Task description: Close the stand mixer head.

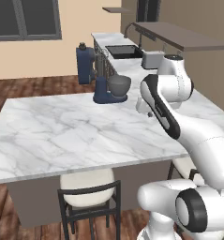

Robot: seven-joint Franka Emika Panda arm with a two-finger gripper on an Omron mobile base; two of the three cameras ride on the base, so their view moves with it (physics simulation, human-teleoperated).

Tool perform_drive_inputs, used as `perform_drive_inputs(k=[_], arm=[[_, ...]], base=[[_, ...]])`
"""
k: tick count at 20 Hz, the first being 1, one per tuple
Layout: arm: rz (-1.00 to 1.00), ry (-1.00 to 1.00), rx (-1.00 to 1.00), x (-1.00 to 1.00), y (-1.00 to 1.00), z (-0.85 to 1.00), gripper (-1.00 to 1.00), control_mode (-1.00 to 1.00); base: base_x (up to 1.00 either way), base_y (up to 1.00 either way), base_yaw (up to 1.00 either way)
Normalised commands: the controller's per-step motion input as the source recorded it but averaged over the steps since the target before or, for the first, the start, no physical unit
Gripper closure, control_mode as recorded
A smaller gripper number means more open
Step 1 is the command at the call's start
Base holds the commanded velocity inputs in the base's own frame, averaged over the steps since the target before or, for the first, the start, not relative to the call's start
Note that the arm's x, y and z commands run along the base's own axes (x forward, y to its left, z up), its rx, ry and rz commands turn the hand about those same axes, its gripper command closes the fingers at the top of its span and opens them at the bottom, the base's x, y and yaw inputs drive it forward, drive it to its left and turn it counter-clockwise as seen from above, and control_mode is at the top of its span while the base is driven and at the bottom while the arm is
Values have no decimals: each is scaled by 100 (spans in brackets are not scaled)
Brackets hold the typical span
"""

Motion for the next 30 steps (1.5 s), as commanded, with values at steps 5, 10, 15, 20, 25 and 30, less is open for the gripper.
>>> perform_drive_inputs(k=[5, 10, 15, 20, 25, 30], arm=[[-1, -2, 0, -31, 4, 0, -100, -100], [-1, -8, 6, -100, -4, 10, -100, -100], [0, -4, 3, -79, -3, 13, -100, -100], [0, -1, 0, -13, 0, 0, -100, 100], [0, 0, 0, 0, 0, 0, -100, 100], [0, 0, 0, 0, 0, 0, -100, 100]], base=[[0, 0, 0], [0, 0, 0], [0, 0, 0], [-8, 0, 0], [-58, -4, 0], [-26, 75, 11]])
